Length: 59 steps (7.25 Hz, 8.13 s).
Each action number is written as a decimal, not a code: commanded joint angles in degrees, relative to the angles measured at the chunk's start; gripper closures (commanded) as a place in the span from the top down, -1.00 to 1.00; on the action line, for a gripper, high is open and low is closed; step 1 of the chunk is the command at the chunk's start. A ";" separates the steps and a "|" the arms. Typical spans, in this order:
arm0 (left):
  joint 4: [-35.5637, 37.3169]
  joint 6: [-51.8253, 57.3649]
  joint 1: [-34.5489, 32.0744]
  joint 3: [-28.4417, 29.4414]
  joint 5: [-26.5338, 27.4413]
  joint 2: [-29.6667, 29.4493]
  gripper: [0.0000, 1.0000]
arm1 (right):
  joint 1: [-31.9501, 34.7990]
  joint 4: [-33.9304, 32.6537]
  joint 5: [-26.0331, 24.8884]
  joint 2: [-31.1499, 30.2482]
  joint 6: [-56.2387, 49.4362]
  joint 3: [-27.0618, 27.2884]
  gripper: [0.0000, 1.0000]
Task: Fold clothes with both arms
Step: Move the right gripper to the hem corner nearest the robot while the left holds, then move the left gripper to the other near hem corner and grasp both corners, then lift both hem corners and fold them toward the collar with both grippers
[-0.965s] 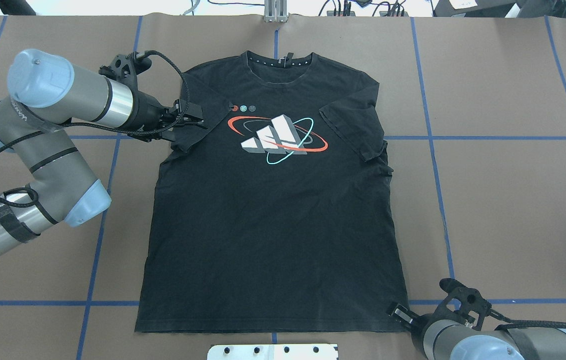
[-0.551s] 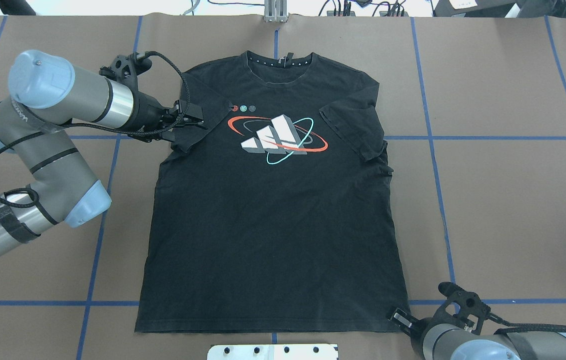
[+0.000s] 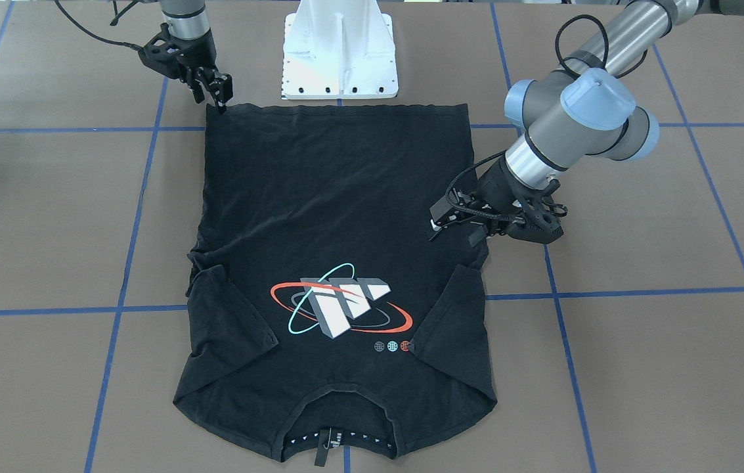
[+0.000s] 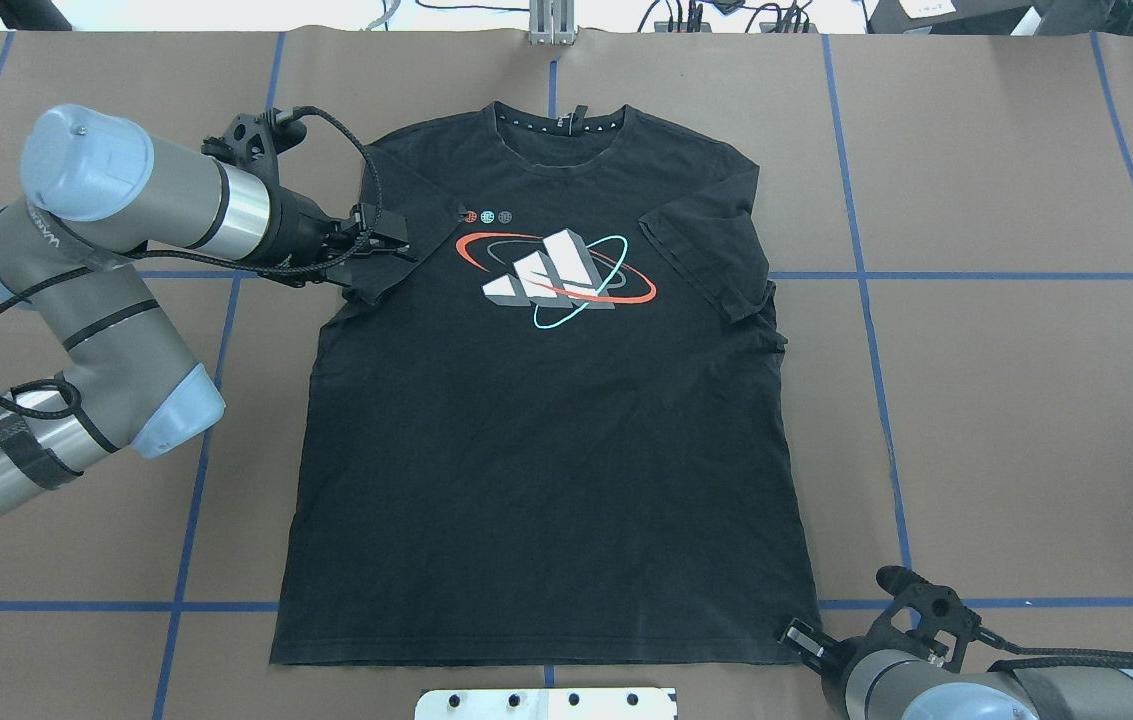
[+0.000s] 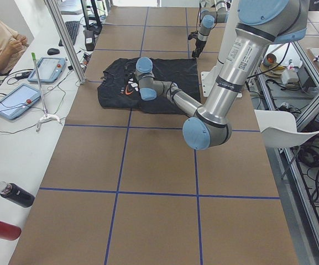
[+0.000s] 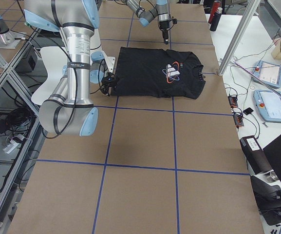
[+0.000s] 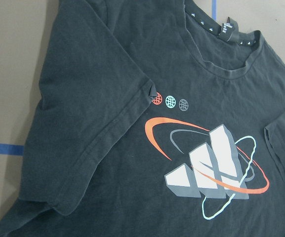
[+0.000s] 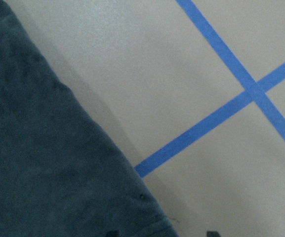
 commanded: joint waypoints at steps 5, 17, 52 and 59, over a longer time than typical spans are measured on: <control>-0.09 -0.09 0.43 -0.02 0.93 0.00 0.98 | 0.05 0.00 -0.11 -0.18 0.00 -0.09 -1.00; 17.22 -23.20 28.61 -29.81 24.71 25.22 0.93 | 0.23 0.00 2.53 -4.14 -0.35 5.45 -1.00; 20.04 7.18 -5.08 -15.27 0.97 10.40 -1.00 | 48.37 -26.89 30.21 28.46 -30.11 -9.55 -1.00; 14.44 7.12 -8.26 1.54 2.95 -0.17 -1.00 | 55.33 -8.03 31.71 46.47 -35.94 -45.83 -1.00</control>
